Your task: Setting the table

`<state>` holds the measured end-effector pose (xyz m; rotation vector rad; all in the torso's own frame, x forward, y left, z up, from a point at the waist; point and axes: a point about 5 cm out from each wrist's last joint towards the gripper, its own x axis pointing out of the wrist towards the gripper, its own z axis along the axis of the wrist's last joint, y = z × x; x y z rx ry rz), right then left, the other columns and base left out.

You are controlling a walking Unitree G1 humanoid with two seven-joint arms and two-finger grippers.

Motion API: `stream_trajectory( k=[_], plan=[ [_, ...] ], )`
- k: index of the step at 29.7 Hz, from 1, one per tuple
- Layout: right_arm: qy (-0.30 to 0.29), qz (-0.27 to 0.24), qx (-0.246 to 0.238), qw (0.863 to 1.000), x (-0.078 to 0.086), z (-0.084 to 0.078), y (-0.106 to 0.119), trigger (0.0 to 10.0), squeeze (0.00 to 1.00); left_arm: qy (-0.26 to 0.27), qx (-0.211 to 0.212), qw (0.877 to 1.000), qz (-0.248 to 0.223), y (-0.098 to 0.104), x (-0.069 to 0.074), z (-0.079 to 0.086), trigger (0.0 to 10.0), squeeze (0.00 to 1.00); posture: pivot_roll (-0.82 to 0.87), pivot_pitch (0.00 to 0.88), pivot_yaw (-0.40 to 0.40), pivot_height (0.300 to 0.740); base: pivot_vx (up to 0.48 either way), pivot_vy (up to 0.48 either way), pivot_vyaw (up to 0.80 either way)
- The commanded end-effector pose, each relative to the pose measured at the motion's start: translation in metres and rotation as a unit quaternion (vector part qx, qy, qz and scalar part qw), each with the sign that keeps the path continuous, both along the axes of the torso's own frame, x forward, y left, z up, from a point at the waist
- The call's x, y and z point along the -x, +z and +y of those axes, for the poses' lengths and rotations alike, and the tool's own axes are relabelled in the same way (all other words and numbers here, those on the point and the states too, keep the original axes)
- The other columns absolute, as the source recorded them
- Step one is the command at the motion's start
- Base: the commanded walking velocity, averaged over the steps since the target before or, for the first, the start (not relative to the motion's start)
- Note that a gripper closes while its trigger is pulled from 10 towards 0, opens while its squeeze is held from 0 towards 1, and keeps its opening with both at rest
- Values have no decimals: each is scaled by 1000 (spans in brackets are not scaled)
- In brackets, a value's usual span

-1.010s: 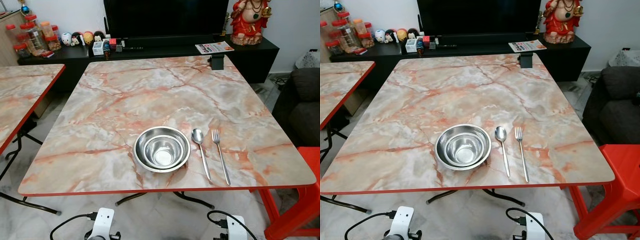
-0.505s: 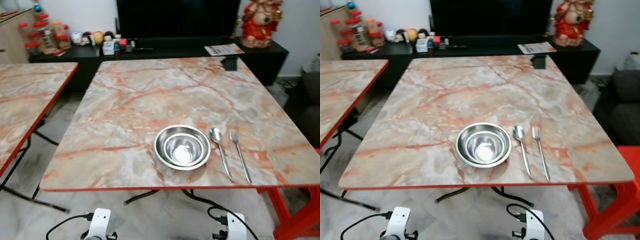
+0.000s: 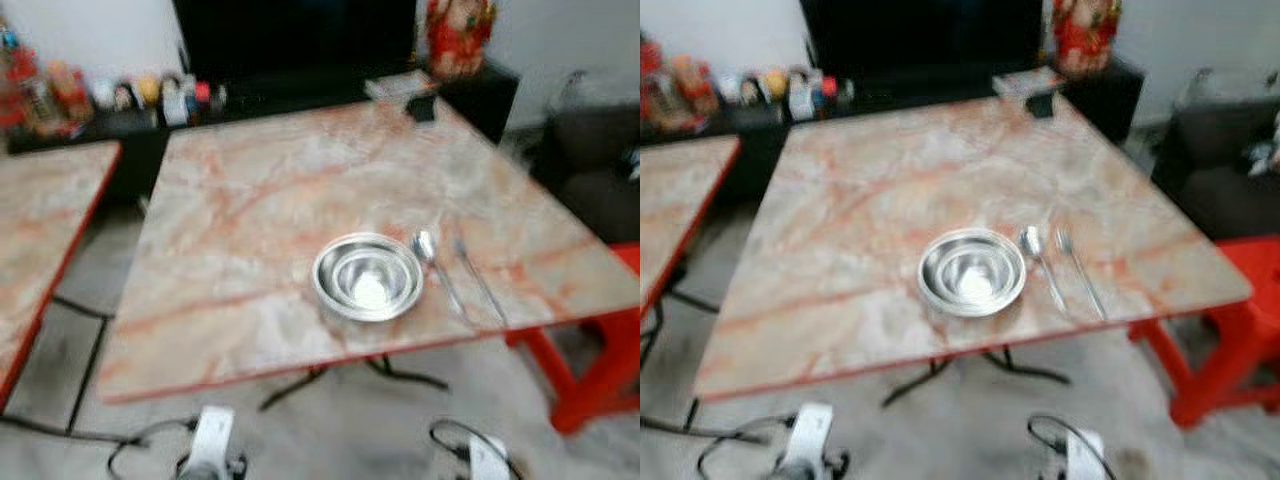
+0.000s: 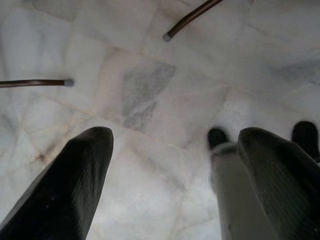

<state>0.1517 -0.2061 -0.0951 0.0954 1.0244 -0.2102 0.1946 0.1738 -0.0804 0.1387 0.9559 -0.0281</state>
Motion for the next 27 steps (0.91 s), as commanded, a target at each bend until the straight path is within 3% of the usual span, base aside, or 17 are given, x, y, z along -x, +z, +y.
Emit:
stream_trajectory(
  k=[1, 14, 21, 27],
  plan=[
    [0, -7, -11, 1000, -4, 9, 0, 10000, 0, 6, -15, 1000, 6, 0, 2, 12, 10000, 0, -69, 0, 58, 740, 0, 334, 0],
    [24, -21, 0, 1000, -12, 10, 4, 10000, 0, 3, -16, 1000, 8, -1, 3, 12, 10000, 0, -62, 0, 58, 740, 0, 329, 0],
    [23, -25, -7, 999, -11, 11, 3, 10000, 0, 4, -17, 1000, 7, 0, 3, 13, 10000, 0, -47, 0, 50, 740, 0, 329, 575],
    [25, -26, -8, 999, -12, 13, 3, 10000, 0, 0, -20, 1000, 10, -2, 6, 14, 10000, 0, -53, 0, 52, 740, 0, 329, 0]
  ],
)
